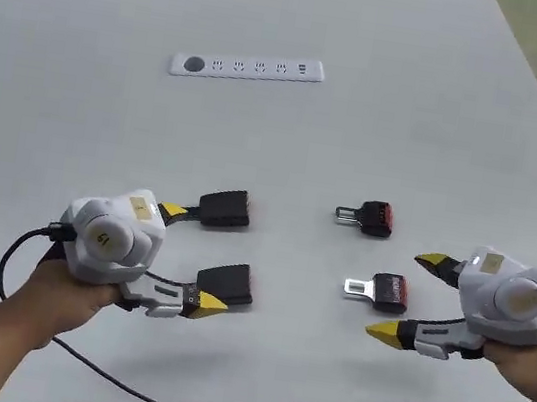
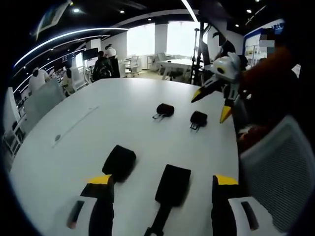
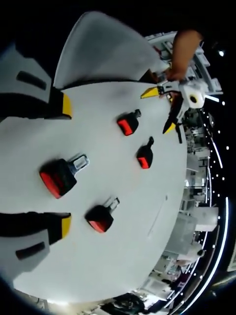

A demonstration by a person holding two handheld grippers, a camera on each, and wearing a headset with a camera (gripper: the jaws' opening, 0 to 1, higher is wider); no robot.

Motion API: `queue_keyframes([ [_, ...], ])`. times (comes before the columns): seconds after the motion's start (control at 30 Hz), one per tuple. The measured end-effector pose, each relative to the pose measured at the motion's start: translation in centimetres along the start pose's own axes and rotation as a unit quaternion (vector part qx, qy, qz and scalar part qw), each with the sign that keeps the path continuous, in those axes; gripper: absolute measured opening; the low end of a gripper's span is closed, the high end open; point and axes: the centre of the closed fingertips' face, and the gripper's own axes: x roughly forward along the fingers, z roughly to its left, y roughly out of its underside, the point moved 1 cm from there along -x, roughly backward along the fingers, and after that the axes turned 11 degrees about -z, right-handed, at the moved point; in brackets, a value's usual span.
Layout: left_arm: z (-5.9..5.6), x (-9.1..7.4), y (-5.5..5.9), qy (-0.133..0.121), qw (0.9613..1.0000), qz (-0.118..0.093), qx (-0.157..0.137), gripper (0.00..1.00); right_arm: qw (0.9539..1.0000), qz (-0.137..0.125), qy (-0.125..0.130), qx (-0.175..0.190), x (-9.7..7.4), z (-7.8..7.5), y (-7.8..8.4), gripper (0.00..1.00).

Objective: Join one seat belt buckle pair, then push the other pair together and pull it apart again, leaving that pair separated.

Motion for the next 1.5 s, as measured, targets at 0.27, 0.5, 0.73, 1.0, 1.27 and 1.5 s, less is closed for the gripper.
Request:
queue_keyframes([
  [0.27,-0.5,1.5,1.7,0.027,0.999,0.033,0.011,0.78,0.9986,0.032,-0.039,-0.016,0.7,-0.4,0.9,0.74],
  [0.5,-0.8,2.4,3.4,0.041,0.9975,0.057,0.01,0.72,0.9944,0.069,-0.072,-0.034,0.4,0.2,1.9,0.69],
  [0.73,-0.8,3.3,4.3,0.051,0.9955,0.075,0.027,0.65,0.9926,0.079,-0.084,-0.04,0.6,0.1,2.0,0.66],
  [1.0,-1.2,4.0,4.9,0.066,0.9939,0.084,0.028,0.58,0.9905,0.094,-0.089,-0.047,1.0,-0.4,2.6,0.62],
  [1.27,-1.7,4.5,6.1,0.084,0.9906,0.097,0.048,0.47,0.9894,0.093,-0.101,-0.049,1.4,-0.6,2.7,0.59],
  [1.5,-1.5,4.6,6.0,0.091,0.9893,0.088,0.073,0.41,0.9896,0.073,-0.11,-0.057,1.5,-1.1,2.8,0.55],
])
